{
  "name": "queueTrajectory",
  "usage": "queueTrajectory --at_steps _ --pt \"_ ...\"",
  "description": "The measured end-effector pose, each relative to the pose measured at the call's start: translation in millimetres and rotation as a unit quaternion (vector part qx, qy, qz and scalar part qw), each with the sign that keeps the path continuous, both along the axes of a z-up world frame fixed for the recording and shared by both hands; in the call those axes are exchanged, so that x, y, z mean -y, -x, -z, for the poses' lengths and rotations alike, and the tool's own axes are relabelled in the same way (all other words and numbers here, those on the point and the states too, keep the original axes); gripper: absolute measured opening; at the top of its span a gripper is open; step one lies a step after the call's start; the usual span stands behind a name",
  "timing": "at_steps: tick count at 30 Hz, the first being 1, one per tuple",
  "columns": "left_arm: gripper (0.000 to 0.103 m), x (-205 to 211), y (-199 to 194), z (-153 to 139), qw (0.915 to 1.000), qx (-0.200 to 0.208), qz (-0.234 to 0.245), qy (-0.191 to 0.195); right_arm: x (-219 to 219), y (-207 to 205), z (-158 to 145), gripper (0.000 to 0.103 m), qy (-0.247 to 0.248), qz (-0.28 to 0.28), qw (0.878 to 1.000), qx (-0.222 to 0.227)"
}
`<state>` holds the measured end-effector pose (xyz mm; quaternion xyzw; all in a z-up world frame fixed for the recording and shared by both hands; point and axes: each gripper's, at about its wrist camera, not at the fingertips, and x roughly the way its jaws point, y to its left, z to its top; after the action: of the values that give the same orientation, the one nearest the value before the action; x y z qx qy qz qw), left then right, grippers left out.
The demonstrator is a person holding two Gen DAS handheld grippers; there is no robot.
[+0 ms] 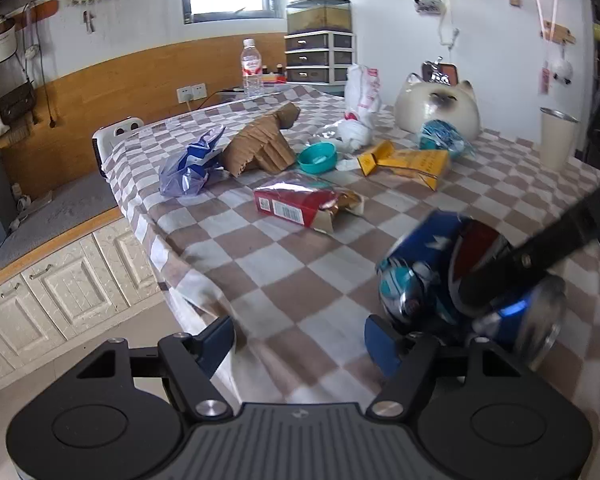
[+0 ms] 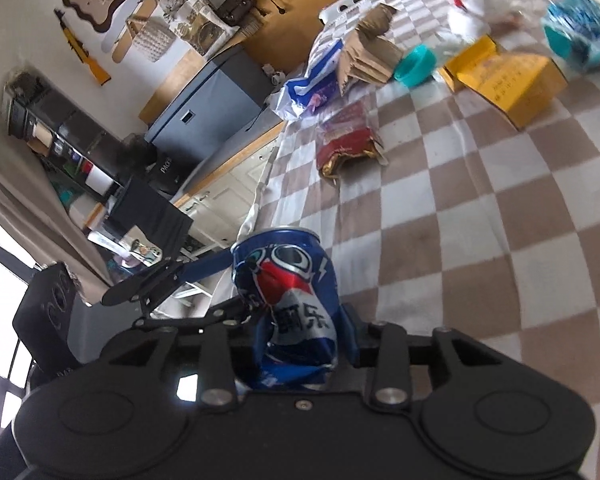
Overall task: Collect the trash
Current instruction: 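Grasp the red snack packet with the left tool while the right tool holds the can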
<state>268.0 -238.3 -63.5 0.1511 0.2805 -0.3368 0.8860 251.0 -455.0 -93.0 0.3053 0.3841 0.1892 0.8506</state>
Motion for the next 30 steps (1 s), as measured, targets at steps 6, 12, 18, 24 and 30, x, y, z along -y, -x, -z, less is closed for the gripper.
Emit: queueTrajectory --at_steps 6,12,18,24,30 --pt "0.073 -2.3 11.1 -1.8 0.9996 0.002 0.024 -0.013 13.6 10.3 6.2 0.034 -0.039 -0.003 0.999 -0.012" --pt "0.073 1.8 13.3 -0.3 0.9992 0.007 0.038 -0.009 8.7 11.8 8.2 0.045 -0.063 -0.008 0.998 -0.008" --pt "0.072 8.2 16.8 0.6 0.9988 0.01 0.048 -0.001 -16.4 2.3 1.0 0.048 -0.034 -0.02 0.999 0.005" --pt "0.073 1.9 7.2 -4.1 0.9989 -0.017 0.04 0.019 -9.2 5.0 2.8 0.028 -0.029 0.017 0.999 -0.001" --pt "0.077 12.0 -17.6 -23.2 0.9953 -0.045 0.005 0.086 11.2 23.6 -8.5 0.028 -0.018 0.057 0.998 0.035"
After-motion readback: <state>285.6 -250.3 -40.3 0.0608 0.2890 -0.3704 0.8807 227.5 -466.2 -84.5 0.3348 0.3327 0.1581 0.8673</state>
